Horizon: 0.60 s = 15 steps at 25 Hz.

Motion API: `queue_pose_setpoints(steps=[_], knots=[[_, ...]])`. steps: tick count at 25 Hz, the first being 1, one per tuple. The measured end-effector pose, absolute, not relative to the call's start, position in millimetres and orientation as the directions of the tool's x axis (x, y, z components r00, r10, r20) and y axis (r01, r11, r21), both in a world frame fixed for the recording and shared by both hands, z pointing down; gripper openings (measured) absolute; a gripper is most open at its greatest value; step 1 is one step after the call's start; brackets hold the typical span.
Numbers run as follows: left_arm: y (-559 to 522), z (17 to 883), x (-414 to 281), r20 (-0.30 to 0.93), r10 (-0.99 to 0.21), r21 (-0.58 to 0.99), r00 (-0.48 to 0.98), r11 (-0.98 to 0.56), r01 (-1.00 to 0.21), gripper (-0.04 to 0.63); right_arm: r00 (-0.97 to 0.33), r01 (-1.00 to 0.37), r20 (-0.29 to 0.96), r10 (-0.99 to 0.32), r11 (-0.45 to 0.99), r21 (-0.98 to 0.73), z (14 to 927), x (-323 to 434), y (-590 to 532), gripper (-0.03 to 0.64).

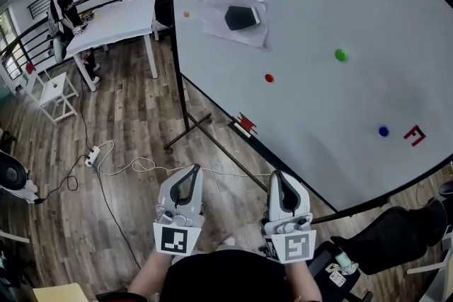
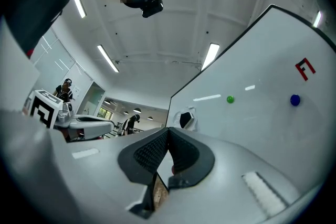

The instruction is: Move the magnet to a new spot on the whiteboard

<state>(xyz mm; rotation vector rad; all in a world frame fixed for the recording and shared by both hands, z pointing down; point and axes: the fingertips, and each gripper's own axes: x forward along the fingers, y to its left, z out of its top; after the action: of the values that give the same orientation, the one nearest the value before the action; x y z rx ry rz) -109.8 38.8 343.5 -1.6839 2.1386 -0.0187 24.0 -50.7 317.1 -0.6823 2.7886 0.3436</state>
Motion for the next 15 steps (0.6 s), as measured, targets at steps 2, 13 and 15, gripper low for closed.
queue_pose_setpoints(steps=[2,13,15], knots=[[23.6,346.0,-104.5,-0.312,-0.932,-0.267,-0.183,0.271,-0.925,0.002,-0.863,-0.47,-0.292,-0.412,0.867,0.166,319.5,27.2,-65.8,0.002],[-33.8,354.0,-90.1,-0.3,-0.942,-0.276,-0.152,0.238,-0.931,0.002,-0.855,-0.489,-0.282,-0.435,0.857,0.16,327.2,44.4,-115.4,0.002],[-42.0,355.2,-90.1,-0.295,-0.946,-0.283,-0.135,0.222,-0.933,0.002,-0.849,-0.502,-0.277,-0.45,0.85,0.16,328.8,45.6,-119.8,0.002]])
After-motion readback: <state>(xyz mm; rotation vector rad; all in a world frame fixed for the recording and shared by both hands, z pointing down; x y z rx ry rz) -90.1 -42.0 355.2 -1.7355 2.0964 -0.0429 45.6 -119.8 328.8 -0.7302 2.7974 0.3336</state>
